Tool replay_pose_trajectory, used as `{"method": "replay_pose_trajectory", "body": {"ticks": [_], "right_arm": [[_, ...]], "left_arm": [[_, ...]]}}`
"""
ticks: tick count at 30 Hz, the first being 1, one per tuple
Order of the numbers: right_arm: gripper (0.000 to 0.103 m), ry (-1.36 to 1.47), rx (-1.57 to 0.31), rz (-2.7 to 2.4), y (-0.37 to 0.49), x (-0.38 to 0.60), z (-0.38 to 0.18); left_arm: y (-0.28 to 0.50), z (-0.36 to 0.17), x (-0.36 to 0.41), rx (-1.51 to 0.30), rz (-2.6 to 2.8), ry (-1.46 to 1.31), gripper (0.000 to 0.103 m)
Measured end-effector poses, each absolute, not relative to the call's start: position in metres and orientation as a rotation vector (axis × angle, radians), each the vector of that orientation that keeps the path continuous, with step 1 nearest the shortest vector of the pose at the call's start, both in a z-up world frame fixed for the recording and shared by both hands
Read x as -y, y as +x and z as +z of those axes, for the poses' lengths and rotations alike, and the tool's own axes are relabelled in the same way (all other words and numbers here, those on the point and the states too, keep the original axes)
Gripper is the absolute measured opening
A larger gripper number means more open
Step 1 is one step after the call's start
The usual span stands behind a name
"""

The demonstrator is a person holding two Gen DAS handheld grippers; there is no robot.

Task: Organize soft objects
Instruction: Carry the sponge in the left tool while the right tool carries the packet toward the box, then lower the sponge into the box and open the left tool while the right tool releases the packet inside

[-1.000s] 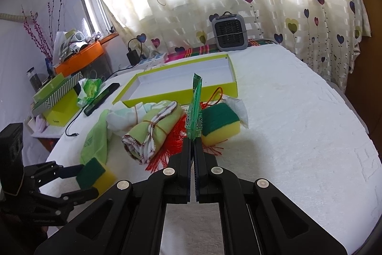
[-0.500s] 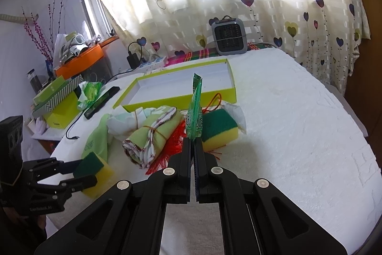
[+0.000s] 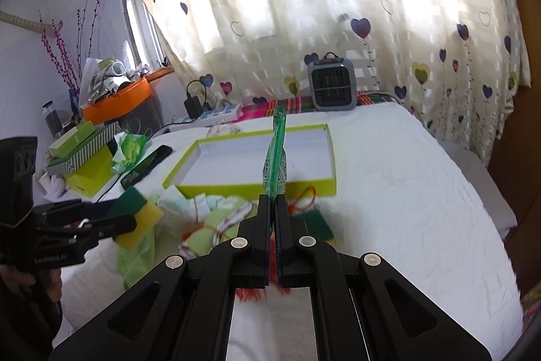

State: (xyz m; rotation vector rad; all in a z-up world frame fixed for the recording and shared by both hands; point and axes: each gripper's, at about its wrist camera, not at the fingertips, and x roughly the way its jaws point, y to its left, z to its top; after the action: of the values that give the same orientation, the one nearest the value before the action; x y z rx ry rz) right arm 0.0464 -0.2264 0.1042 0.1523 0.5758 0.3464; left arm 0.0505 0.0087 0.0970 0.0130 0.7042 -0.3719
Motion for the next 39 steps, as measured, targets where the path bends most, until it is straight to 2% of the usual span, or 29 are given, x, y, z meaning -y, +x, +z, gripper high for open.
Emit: {"method": "replay_pose_trajectory", "body": {"ticks": [16,39], "right_arm": [[0.002,0.153,-0.673,0.393,0.132,0.216,0.100],[0.002,0.334,-0.911,0.483,0.231,0.219,0.052]], "left_arm": [[0.146,0.101,-0.025,-0.738,-0.329,-0.031,0.047],[0.239,0.055,-0.018,-0.887,-0.289,-0.035,0.047]]}}
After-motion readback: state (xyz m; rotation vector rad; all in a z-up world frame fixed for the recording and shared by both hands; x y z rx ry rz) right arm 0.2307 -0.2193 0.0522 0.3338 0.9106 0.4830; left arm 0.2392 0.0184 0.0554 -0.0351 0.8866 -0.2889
